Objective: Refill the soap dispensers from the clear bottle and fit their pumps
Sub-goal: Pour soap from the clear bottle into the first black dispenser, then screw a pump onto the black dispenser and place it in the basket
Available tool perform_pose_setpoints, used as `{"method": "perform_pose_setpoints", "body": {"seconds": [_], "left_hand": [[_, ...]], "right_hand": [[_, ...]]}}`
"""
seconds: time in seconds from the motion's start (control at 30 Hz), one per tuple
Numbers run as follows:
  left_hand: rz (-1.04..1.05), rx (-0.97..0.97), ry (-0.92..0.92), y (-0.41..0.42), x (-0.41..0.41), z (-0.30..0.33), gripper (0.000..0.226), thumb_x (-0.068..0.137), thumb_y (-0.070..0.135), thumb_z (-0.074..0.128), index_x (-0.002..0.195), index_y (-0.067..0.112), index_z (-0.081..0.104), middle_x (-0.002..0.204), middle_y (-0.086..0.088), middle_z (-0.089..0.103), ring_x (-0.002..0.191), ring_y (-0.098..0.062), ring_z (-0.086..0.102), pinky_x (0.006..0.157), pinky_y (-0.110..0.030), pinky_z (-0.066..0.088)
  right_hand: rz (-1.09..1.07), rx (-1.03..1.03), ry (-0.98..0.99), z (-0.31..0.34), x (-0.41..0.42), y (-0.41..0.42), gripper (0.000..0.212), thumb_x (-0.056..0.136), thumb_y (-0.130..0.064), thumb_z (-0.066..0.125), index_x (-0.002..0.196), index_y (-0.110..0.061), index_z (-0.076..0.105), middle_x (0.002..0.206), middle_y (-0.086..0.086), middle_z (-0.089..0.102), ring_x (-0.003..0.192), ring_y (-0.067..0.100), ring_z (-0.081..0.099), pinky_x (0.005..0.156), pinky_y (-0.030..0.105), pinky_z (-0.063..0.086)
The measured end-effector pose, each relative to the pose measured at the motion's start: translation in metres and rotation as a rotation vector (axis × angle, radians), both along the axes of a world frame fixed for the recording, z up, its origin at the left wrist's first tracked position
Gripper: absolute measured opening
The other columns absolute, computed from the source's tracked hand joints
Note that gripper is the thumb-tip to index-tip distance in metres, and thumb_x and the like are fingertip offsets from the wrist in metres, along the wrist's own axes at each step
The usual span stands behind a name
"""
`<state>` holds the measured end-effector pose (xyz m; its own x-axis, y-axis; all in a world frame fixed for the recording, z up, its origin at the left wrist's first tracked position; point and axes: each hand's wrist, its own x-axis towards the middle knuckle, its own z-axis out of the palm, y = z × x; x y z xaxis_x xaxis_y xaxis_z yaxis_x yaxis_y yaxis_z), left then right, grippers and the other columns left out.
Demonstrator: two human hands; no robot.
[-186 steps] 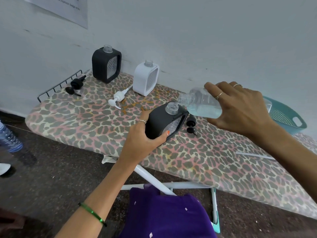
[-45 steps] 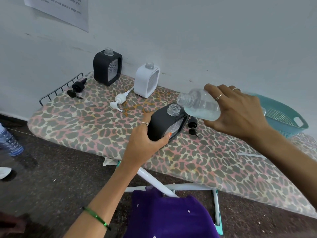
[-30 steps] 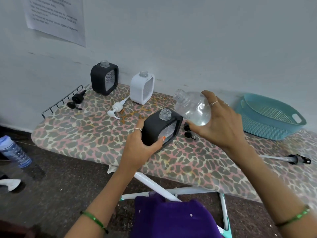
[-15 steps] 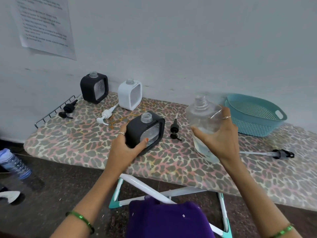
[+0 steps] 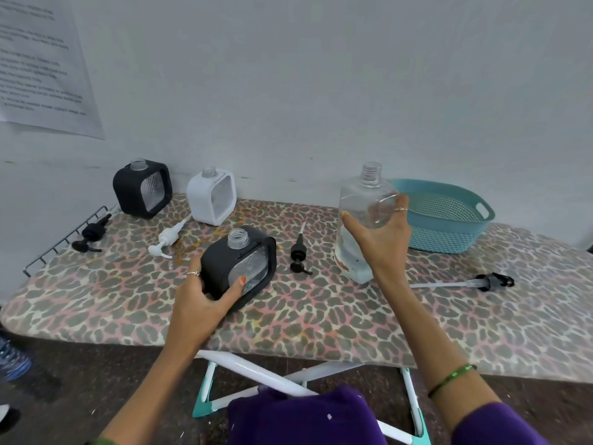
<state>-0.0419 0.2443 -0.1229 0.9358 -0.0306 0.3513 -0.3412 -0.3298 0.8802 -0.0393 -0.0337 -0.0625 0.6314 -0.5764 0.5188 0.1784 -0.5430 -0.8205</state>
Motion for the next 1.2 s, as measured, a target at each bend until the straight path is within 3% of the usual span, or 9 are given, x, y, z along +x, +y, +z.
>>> {"method": "perform_pose_setpoints", "body": {"seconds": [0.13, 0.2, 0.37, 0.47, 0.77, 0.9, 1.0, 1.1, 1.2], "left_hand": [[-0.003, 0.01, -0.015, 0.0, 0.001, -0.001, 0.058, 0.067, 0.055, 0.07, 0.115, 0.033, 0.047, 0.107, 0.021, 0.061, 0.094, 0.01, 0.061, 0.075, -0.011, 0.049], [0.007, 0.022, -0.026, -0.001, 0.001, -0.001, 0.054, 0.073, 0.04, 0.079, 0.115, 0.031, 0.046, 0.105, 0.019, 0.061, 0.091, 0.013, 0.06, 0.072, -0.005, 0.047], [0.017, 0.029, -0.054, -0.003, 0.0, -0.001, 0.05, 0.074, 0.026, 0.081, 0.105, 0.04, 0.045, 0.102, 0.021, 0.058, 0.088, 0.019, 0.058, 0.071, -0.002, 0.046], [0.025, 0.051, -0.062, -0.003, 0.002, -0.005, 0.049, 0.078, 0.013, 0.079, 0.112, 0.028, 0.046, 0.101, 0.019, 0.059, 0.086, 0.019, 0.058, 0.07, -0.003, 0.047], [0.035, 0.069, -0.06, -0.002, 0.002, -0.005, 0.05, 0.078, 0.016, 0.078, 0.117, 0.021, 0.047, 0.1, 0.015, 0.061, 0.089, 0.012, 0.06, 0.071, -0.004, 0.048], [0.032, 0.066, -0.069, -0.001, 0.002, -0.004, 0.048, 0.078, 0.016, 0.078, 0.114, 0.023, 0.048, 0.1, 0.015, 0.061, 0.088, 0.013, 0.061, 0.07, -0.005, 0.049], [0.029, 0.074, -0.08, -0.001, 0.003, -0.004, 0.045, 0.077, 0.022, 0.079, 0.112, 0.018, 0.05, 0.096, 0.013, 0.063, 0.088, 0.002, 0.064, 0.068, -0.006, 0.049], [0.019, 0.059, -0.085, 0.0, 0.004, -0.005, 0.054, 0.073, 0.045, 0.078, 0.112, 0.02, 0.049, 0.094, 0.01, 0.064, 0.085, -0.004, 0.065, 0.066, -0.018, 0.054], [0.012, 0.03, -0.085, 0.0, 0.003, -0.004, 0.055, 0.07, 0.053, 0.069, 0.114, 0.025, 0.048, 0.097, 0.014, 0.064, 0.088, -0.002, 0.064, 0.071, -0.023, 0.056]], "right_hand": [[-0.038, 0.014, 0.001, -0.007, 0.007, 0.001, 0.071, 0.067, -0.046, 0.079, 0.119, -0.012, 0.045, 0.104, 0.004, 0.062, 0.094, 0.019, 0.061, 0.084, 0.032, 0.049], [-0.049, 0.019, 0.005, -0.009, 0.008, 0.002, 0.072, 0.067, -0.047, 0.079, 0.119, -0.012, 0.044, 0.105, 0.004, 0.063, 0.095, 0.019, 0.061, 0.085, 0.035, 0.05], [-0.061, 0.034, -0.005, -0.014, 0.007, 0.003, 0.074, 0.066, -0.05, 0.076, 0.12, -0.011, 0.045, 0.102, 0.002, 0.063, 0.092, 0.016, 0.061, 0.085, 0.034, 0.05], [-0.056, 0.045, 0.004, -0.016, 0.007, 0.002, 0.074, 0.068, -0.046, 0.079, 0.122, -0.01, 0.043, 0.103, 0.002, 0.062, 0.094, 0.016, 0.061, 0.086, 0.035, 0.05], [-0.014, 0.075, -0.001, -0.017, -0.001, 0.002, 0.076, 0.07, -0.043, 0.082, 0.122, -0.014, 0.036, 0.104, -0.004, 0.058, 0.095, 0.01, 0.059, 0.088, 0.017, 0.045], [0.045, 0.076, 0.087, -0.017, -0.006, 0.001, 0.09, 0.066, -0.053, 0.08, 0.13, -0.014, 0.03, 0.119, 0.003, 0.054, 0.11, 0.017, 0.055, 0.101, 0.035, 0.045], [0.054, 0.055, 0.144, -0.015, -0.016, 0.0, 0.104, 0.065, -0.063, 0.075, 0.14, -0.014, 0.023, 0.139, 0.008, 0.04, 0.129, 0.021, 0.041, 0.11, 0.044, 0.035], [-0.053, -0.051, -0.074, 0.0, -0.038, 0.017, 0.081, 0.079, -0.047, 0.071, 0.136, -0.005, 0.032, 0.14, 0.013, 0.033, 0.132, 0.024, 0.034, 0.108, 0.046, 0.035], [-0.039, -0.365, -0.382, 0.02, -0.055, 0.039, 0.047, 0.086, -0.019, 0.069, 0.121, 0.0, 0.045, 0.128, 0.014, 0.042, 0.121, 0.024, 0.042, 0.097, 0.039, 0.043]]}}
